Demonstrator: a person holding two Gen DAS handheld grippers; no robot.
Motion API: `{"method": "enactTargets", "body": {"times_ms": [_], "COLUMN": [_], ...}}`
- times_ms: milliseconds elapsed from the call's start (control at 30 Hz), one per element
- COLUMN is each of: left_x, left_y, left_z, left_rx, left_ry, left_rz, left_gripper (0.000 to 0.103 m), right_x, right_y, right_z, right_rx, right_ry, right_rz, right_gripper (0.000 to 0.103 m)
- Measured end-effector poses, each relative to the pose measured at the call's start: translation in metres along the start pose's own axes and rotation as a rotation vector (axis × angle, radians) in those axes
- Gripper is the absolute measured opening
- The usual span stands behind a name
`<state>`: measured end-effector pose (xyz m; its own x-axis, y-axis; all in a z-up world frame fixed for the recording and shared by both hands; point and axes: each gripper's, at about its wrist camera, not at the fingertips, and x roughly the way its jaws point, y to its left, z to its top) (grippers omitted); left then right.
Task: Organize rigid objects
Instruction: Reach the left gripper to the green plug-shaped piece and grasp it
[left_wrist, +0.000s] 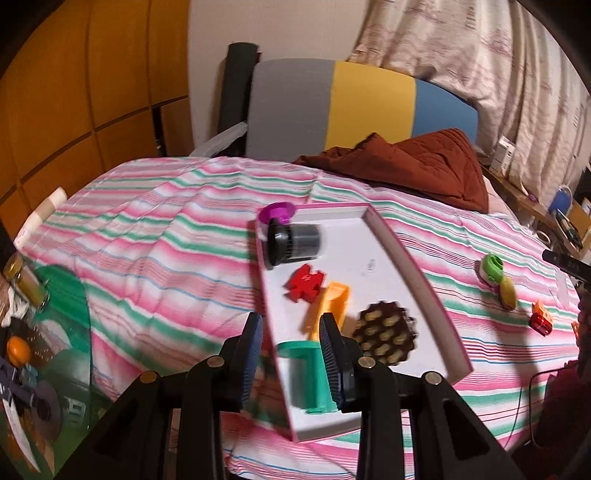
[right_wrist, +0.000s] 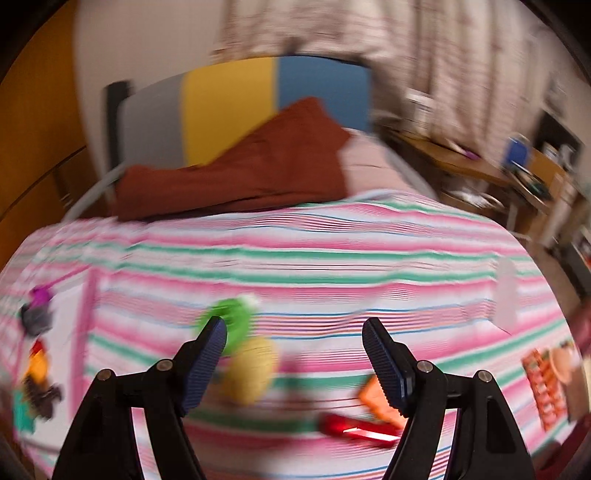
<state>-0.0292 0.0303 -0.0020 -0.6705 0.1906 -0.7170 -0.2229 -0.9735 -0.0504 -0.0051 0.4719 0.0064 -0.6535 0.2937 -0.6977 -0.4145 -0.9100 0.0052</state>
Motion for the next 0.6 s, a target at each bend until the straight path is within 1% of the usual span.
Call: {"method": "enactTargets", "body": {"times_ms": [100,133,200,233,333,433,500,600], "left_x": [-0.002,-0.002,-0.001,0.001,0.007,0.015,0.021,0.029], "left_y": [-0.019,-0.028,-0.044,-0.055,-0.083,-0.112,-0.128,-0.153], "left_z": [0.007,0.01,0.013,0.015,0.018,0.019,0.02,0.021], "left_rx": [0.036,0.052,0.082,0.105,0.141,0.186,0.207,0.247], "left_ry": [-0.007,-0.005,0.001,0.003,0.015,0.026,0.041,0.056], "left_rz": [-0.022,-0.032,-0.052,-0.065,-0.111,-0.149,-0.167,-0.19], "left_gripper": [0.031,0.031,0.031,0.031,0.031,0.031,0.031,0.031], "right_x": [0.011,0.014,0.021,0.019,0.014,0.017,0.014,0.011], "right_y": [-0.033,-0.04,-0.052,-0.056,-0.059,-0.057,-0.056,-0.051], "right_z": [-0.003,-0.006,-0.008,-0.007,-0.006,-0.005,-0.007,-0.008], "right_rx": [0.094,0.123,0.175,0.189,0.195,0.195,0.196,0.178], "right_ry": [0.0,0.007,0.048,0.036,0.021,0.038,0.041,0.03], "right_rz": [-0.033,-0.036,-0.047,-0.048,-0.033,-0.027,-0.014,-0.009], "right_gripper": [0.077,0.077,0.077,0.077,0.077,0.079,0.082,0.082]}}
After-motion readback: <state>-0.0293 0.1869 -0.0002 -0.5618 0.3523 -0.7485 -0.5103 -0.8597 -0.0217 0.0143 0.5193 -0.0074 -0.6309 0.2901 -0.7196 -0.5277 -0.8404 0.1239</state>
